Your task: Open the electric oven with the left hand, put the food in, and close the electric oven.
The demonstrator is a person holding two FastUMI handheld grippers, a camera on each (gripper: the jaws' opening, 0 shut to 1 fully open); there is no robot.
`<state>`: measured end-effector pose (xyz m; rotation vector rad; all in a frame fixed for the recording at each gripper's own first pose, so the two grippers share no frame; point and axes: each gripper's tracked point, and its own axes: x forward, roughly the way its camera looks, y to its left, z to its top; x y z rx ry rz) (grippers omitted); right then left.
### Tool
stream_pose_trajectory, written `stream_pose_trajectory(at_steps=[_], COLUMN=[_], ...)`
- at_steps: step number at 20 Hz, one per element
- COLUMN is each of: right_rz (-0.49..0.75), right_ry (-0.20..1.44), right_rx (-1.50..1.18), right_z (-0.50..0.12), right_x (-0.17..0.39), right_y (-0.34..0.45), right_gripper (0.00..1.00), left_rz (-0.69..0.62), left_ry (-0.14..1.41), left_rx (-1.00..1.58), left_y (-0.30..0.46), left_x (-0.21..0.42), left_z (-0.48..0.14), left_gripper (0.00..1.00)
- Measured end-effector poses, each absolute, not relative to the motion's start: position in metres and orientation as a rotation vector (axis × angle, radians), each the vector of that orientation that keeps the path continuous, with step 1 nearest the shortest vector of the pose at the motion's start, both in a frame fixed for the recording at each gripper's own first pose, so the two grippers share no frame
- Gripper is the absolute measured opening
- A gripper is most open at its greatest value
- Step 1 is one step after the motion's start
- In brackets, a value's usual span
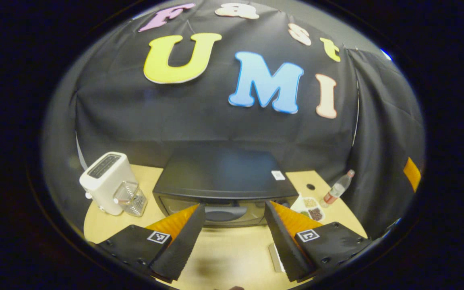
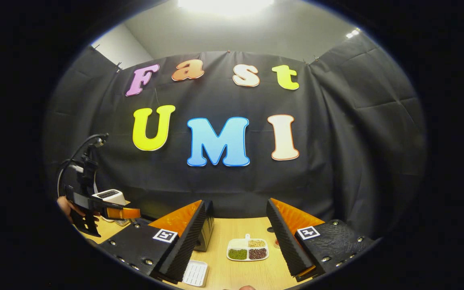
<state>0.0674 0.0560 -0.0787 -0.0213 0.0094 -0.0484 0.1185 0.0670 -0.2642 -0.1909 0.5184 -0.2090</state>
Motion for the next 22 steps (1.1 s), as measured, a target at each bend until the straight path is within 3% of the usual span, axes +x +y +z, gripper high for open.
stream_pose_trajectory(at_steps=[11,22], right_rz=[-0.016,-0.025], right_ry=[-0.076,-0.100], right_rx=[0.054,0.047], right_z=[0.007,0.026], right_x=[0.059,0.036], right_y=[0.101,0.125], right_gripper=[0.92,0.92], left_rz=[-0.117,-0.180], left_ry=[0.077,0.043], left_rx=[-0.111,-0.130], left_y=[0.102,0.099], left_x=[0.057,0.031], left_z=[-0.065,-0.041], left_gripper=[0.98,0.99])
